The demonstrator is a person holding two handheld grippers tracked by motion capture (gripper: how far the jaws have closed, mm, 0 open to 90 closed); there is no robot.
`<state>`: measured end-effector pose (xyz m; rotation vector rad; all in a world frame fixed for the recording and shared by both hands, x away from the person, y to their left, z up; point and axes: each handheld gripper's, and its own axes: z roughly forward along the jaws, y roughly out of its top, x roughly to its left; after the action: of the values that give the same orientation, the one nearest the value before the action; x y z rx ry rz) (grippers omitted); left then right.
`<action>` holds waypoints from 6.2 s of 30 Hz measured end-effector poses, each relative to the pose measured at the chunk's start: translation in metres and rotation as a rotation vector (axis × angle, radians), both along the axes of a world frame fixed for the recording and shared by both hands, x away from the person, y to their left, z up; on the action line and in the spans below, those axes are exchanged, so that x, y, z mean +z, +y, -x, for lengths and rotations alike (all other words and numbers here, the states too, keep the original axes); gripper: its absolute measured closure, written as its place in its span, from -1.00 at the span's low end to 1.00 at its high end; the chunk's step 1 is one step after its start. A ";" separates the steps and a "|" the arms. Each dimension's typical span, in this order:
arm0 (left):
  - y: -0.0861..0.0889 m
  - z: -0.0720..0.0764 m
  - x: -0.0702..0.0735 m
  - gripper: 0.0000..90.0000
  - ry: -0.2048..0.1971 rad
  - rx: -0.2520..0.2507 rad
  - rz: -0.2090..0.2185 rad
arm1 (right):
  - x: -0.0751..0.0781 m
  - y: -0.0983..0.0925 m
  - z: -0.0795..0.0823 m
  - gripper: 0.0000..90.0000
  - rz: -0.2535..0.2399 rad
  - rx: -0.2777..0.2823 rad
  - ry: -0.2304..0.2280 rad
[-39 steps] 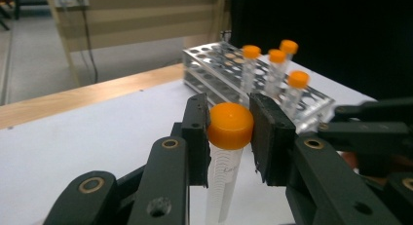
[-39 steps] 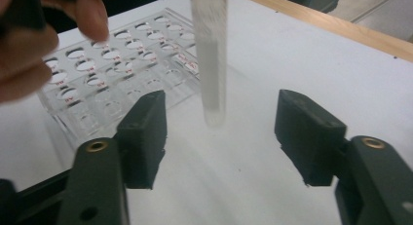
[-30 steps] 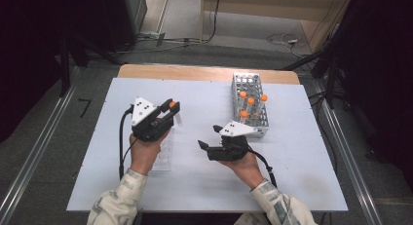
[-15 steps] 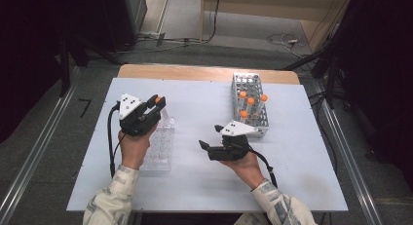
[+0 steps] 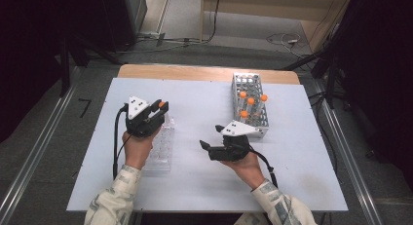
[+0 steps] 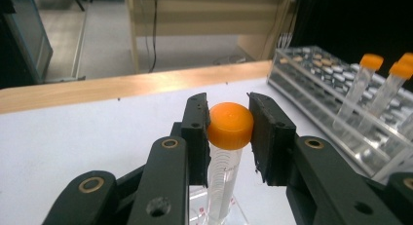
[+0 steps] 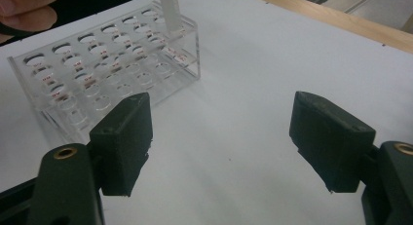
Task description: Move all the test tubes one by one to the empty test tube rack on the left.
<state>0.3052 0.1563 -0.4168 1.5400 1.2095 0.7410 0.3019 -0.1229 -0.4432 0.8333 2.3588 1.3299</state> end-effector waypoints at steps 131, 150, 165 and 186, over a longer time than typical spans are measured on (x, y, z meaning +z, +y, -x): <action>-0.005 0.014 -0.007 -0.68 0.015 0.001 -0.010 | 0.010 -0.082 -0.038 0.58 -0.075 -0.327 -0.156; -0.005 0.015 -0.006 -0.68 0.011 -0.005 -0.005 | 0.029 -0.084 -0.025 0.58 -0.117 -0.279 -0.174; -0.004 0.015 -0.005 -0.68 0.012 -0.011 0.010 | 0.024 -0.068 -0.015 0.58 -0.108 -0.207 -0.150; -0.014 0.020 -0.002 -0.65 0.007 -0.068 0.006 | 0.000 -0.037 -0.005 0.58 -0.054 -0.112 -0.086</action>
<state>0.2855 0.1423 -0.4190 1.5716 1.1577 0.6876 0.3066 -0.1596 -0.4434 0.8915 2.1869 1.3609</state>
